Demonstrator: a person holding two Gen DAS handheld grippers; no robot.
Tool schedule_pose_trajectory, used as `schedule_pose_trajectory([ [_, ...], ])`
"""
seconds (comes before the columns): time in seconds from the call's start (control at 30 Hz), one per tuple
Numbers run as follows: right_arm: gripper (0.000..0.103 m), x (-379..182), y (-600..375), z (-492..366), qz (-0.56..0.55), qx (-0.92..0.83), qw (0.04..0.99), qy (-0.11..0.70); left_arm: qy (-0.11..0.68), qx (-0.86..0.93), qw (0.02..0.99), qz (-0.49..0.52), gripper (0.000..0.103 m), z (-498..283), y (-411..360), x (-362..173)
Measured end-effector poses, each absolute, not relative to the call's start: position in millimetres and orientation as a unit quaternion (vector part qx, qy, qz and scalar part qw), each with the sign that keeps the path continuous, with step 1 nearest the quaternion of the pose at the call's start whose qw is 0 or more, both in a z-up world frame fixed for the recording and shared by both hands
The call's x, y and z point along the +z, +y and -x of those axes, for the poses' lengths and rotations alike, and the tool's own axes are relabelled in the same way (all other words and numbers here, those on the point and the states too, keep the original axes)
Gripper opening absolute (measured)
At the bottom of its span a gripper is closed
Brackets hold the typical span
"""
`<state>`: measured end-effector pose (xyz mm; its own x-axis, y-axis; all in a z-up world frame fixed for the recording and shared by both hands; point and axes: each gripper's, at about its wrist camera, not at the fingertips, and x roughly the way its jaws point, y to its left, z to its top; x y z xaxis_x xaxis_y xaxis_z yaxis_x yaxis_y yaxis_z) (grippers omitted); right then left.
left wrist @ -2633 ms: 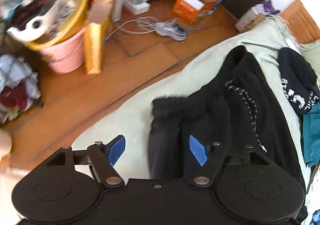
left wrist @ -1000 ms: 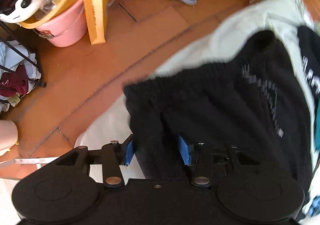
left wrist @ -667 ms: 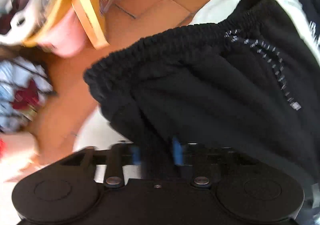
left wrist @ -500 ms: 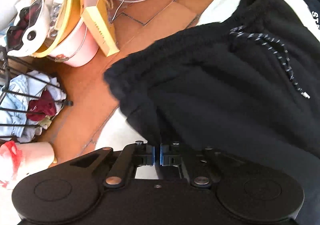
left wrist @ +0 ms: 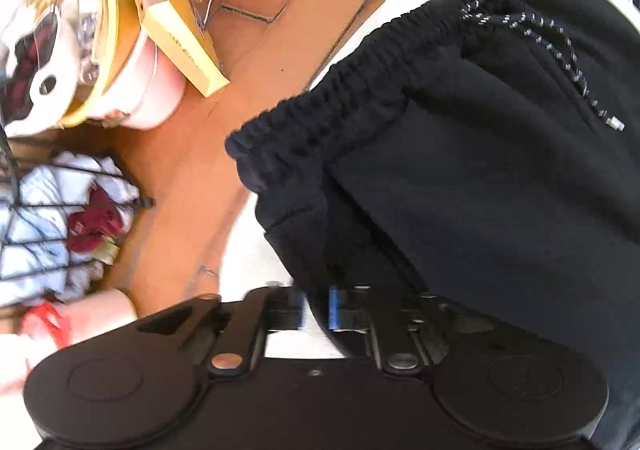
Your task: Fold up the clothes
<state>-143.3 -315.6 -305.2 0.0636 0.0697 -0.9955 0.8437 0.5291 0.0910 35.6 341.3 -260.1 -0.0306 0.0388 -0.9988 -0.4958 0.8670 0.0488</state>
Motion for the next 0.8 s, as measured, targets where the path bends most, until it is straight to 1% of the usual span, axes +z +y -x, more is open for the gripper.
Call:
schedule_pose_trajectory([
  [0.03, 0.049, -301.5, -318.4, 146.4, -0.375, -0.317, 0.625, 0.607, 0.691, 0.191, 0.674, 0.178, 0.051, -35.1, 343.4, -258.0],
  [0.07, 0.049, -295.1, -322.0, 153.0, -0.381, -0.326, 0.626, 0.597, 0.691, 0.184, 0.671, 0.195, 0.056, -31.7, 346.4, -256.0],
  [0.13, 0.057, -285.5, -331.9, 164.7, -0.39, -0.336, 0.621, 0.591, 0.693, 0.172, 0.667, 0.213, 0.06, -25.1, 349.3, -252.1],
  [0.17, 0.057, -278.8, -335.6, 169.9, -0.385, -0.346, 0.62, 0.59, 0.695, 0.168, 0.667, 0.21, 0.063, -22.7, 348.5, -250.2],
  [0.2, 0.057, -271.7, -337.2, 173.0, -0.38, -0.352, 0.623, 0.586, 0.699, 0.16, 0.671, 0.189, 0.064, -20.5, 345.2, -245.8],
  [0.27, 0.061, -250.6, -355.4, 178.2, -0.36, -0.377, 0.638, 0.567, 0.697, 0.146, 0.684, 0.155, 0.064, -20.9, 338.6, -236.9],
  [0.37, 0.062, -227.2, -391.9, 169.9, -0.344, -0.375, 0.665, 0.547, 0.683, 0.129, 0.71, 0.113, 0.064, -27.6, 323.0, -219.9],
  [0.47, 0.063, -223.5, -419.8, 129.4, -0.293, -0.351, 0.695, 0.555, 0.656, 0.134, 0.739, 0.077, 0.063, -37.5, 292.6, -196.5],
  [0.53, 0.063, -229.8, -440.1, 95.6, -0.288, -0.321, 0.708, 0.559, 0.64, 0.138, 0.753, 0.064, 0.062, -41.8, 273.4, -186.5],
  [0.57, 0.063, -236.6, -446.6, 80.6, -0.292, -0.307, 0.712, 0.561, 0.64, 0.135, 0.755, 0.053, 0.06, -44.0, 258.1, -186.6],
  [0.63, 0.06, -250.1, -452.9, 40.6, -0.283, -0.268, 0.725, 0.568, 0.639, 0.129, 0.757, 0.036, 0.059, -46.7, 234.2, -190.6],
  [0.7, 0.059, -262.2, -446.4, 3.4, -0.259, -0.231, 0.737, 0.58, 0.644, 0.117, 0.756, 0.027, 0.059, -56.7, 197.5, -198.1],
  [0.73, 0.059, -267.1, -442.1, -19.0, -0.23, -0.198, 0.753, 0.585, 0.646, 0.112, 0.755, 0.029, 0.059, -57.7, 185.0, -204.0],
  [0.77, 0.06, -272.1, -437.7, -41.2, -0.198, -0.161, 0.767, 0.589, 0.648, 0.107, 0.754, 0.031, 0.06, -58.1, 173.5, -210.2],
  [0.8, 0.067, -276.8, -432.2, -61.3, -0.156, -0.111, 0.779, 0.596, 0.65, 0.099, 0.753, 0.04, 0.061, -64.4, 153.2, -217.7],
])
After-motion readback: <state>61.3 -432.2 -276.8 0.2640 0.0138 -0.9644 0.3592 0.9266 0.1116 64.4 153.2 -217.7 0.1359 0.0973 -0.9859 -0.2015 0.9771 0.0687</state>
